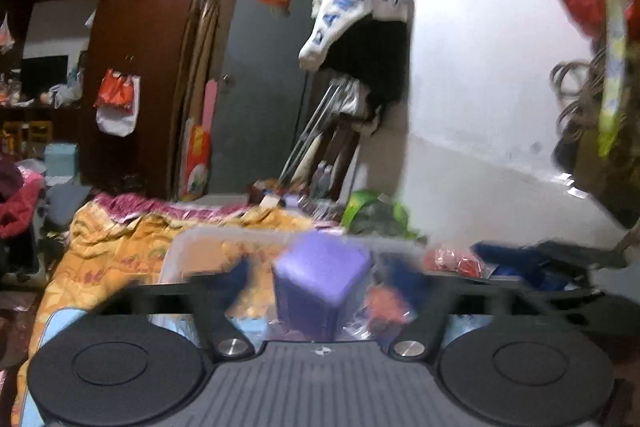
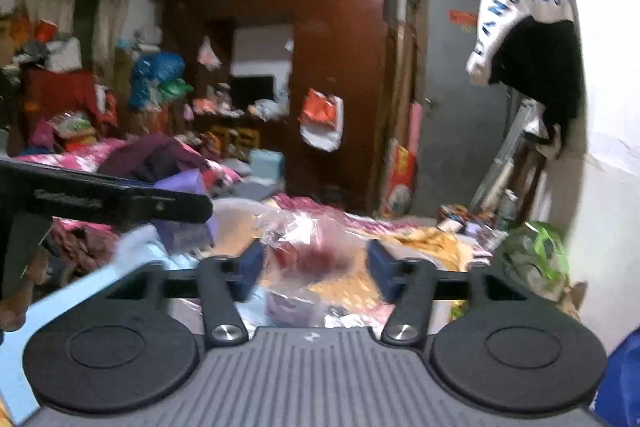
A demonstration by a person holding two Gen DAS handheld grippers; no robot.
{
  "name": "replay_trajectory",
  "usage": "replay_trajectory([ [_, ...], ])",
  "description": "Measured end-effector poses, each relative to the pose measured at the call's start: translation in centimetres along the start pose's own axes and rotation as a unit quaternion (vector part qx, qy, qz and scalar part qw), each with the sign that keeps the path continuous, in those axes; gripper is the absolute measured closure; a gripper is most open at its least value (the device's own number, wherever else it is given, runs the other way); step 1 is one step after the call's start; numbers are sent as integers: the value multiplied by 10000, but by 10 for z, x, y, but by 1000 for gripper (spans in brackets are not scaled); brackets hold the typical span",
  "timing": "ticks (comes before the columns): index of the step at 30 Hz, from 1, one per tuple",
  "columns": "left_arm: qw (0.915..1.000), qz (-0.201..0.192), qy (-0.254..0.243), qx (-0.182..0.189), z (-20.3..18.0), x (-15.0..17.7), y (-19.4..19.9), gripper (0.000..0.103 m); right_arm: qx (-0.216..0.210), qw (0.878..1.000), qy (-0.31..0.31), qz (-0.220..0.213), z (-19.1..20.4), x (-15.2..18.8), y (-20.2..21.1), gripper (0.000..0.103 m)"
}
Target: Organize objects
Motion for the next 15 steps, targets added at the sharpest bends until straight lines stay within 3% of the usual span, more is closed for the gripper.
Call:
replay_trajectory([
  [1, 9999, 25, 38, -131, 4, 4, 1, 4, 56, 9999, -85, -5, -3, 2, 1, 0],
  [7, 9978, -662, 53, 85, -4, 45, 71, 4, -223, 9960, -772, -391, -20, 40, 63, 0],
  [11, 9975, -677, -120, 167, -26, 96, 90, 7, -899, 9871, -1285, 319, -15, 95, 65, 0],
  [15, 9979, -457, -441, 148, -46, 127, 79, 13, -845, 9827, -1487, 709, -6, 125, 45, 4],
])
Point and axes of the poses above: each gripper's, at about its wrist camera, not at the fingertips, and y roughly against the way its jaws point, z to its left, x to its underside, the point moved 6 cm from there along -y, roughly the way its jaws point, and after that the axes turned 9 degrees about x, right-handed, at the moved point
